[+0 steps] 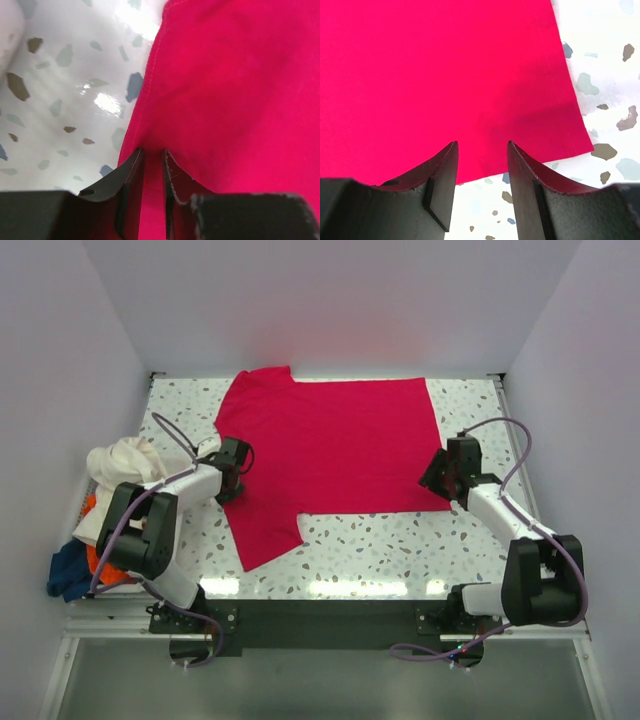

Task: Fold and stack the t-shirts
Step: Fold the tshirt

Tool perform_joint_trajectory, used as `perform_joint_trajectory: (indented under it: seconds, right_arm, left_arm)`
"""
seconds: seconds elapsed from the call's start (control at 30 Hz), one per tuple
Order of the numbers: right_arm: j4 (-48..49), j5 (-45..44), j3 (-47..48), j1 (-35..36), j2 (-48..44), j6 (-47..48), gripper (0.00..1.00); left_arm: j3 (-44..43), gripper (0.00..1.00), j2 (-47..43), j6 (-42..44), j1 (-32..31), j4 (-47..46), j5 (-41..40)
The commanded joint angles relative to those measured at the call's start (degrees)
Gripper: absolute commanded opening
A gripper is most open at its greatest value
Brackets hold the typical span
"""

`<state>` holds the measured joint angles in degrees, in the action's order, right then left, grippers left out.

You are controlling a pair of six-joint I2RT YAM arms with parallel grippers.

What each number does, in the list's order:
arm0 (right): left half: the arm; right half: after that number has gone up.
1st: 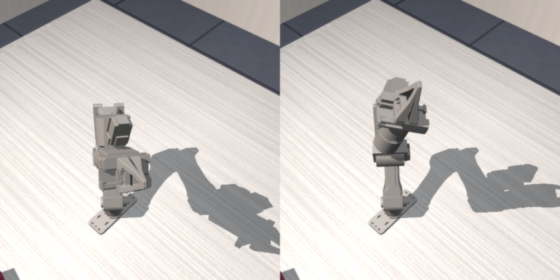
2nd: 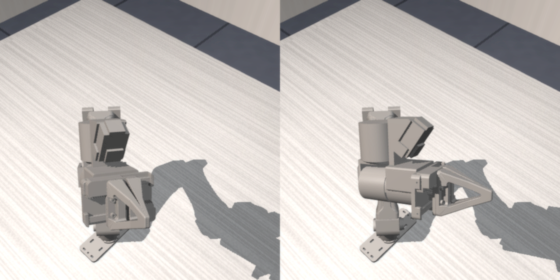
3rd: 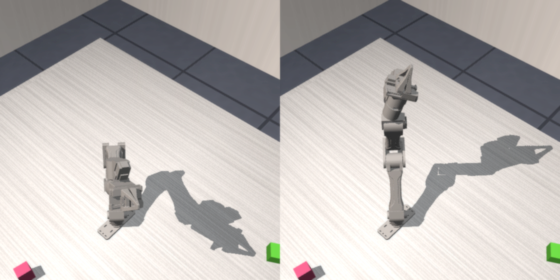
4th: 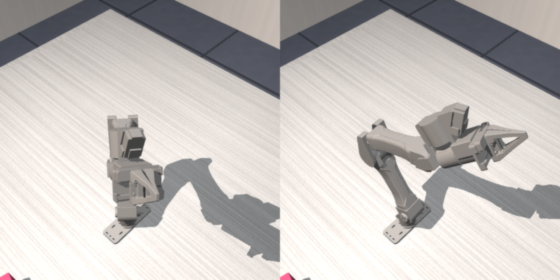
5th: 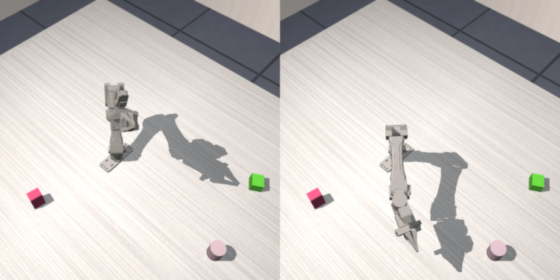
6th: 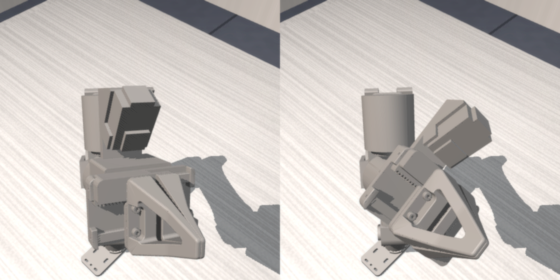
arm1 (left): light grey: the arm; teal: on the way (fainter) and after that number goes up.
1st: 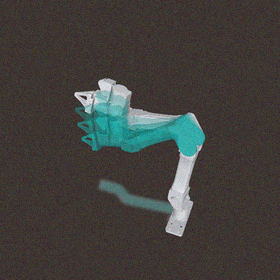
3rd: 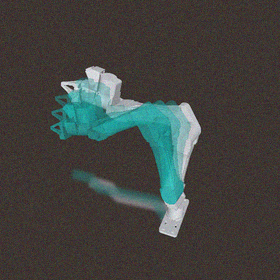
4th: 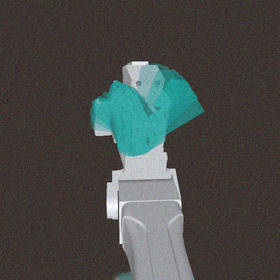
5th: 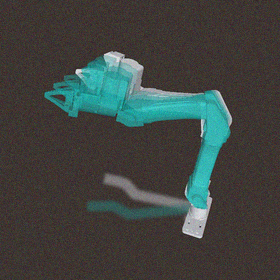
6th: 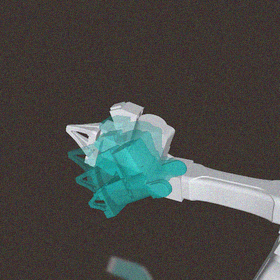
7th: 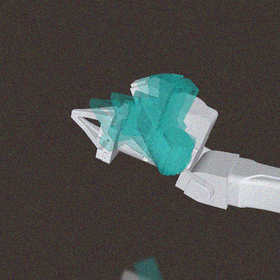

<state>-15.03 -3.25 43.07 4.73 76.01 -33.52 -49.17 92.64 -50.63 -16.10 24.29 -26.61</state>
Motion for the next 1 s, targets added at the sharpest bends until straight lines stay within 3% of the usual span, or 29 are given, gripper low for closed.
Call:
perform_joint_trajectory:
  seconds: [0.0,0.23,0.33,0.53,0.73,0.97]
  right_arm:
    - [2.28,0.52,-0.88,-0.86,-0.07,-0.94,0.47]
    - [2.02,0.43,-1.23,-1.65,-0.07,-0.94,0.47]
    - [1.23,-0.27,-1.23,-2.09,-0.24,-0.94,0.47]
    - [-1.58,-1.58,-1.85,-3.59,-2.88,-1.55,0.48]
    - [-7.03,-1.68,-2.73,-4.29,-4.38,-3.66,0.47]
    - [-7.91,-1.33,-5.01,-4.64,-5.95,-3.40,0.47]
  left_arm:
    - [-1.28,0.25,1.31,-1.66,2.03,3.30,-4.67]
    - [-1.54,0.25,0.09,1.14,3.44,3.30,-4.77]
    - [-3.04,0.30,-1.14,3.78,3.44,2.69,-3.55]
    - [-3.57,0.55,-11.04,8.62,2.65,0.84,6.03]
    - [3.63,0.60,-24.23,-1.12,-6.04,9.10,-0.62]
    - [13.20,0.60,-33.22,-14.47,-14.38,17.80,-3.09]
